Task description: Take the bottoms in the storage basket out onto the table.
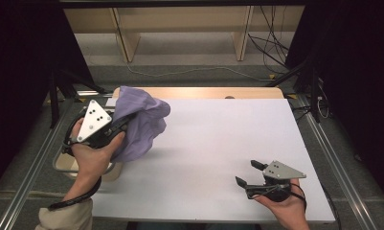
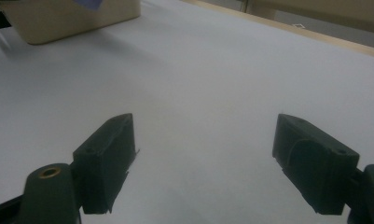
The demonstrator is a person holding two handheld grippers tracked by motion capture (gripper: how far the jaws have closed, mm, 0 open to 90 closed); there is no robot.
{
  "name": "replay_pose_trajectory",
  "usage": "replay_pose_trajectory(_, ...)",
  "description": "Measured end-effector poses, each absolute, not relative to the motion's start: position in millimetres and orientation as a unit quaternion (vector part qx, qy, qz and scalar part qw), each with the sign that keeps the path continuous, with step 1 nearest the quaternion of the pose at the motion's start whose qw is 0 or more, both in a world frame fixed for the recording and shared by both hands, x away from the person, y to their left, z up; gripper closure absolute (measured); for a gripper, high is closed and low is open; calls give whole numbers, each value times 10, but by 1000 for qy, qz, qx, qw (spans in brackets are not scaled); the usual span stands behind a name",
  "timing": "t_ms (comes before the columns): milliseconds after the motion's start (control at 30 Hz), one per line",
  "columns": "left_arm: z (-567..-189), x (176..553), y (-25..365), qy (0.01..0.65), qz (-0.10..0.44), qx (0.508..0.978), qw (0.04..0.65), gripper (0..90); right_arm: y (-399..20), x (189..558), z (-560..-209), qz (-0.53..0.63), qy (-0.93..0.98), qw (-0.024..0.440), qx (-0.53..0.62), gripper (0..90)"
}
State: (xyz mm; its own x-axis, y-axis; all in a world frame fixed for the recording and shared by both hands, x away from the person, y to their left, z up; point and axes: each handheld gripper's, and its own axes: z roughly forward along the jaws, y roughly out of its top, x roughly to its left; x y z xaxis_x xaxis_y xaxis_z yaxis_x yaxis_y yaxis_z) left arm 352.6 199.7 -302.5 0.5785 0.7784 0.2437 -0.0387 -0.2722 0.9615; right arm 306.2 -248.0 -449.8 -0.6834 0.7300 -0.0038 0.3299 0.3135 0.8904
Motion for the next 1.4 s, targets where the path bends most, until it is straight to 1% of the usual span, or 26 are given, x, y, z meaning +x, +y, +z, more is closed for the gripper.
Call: replay_pose_trajectory(1400,-3138,3446,1665,225,337,732,547,841,-2482,3061,-4495,479,782,210,339,221)
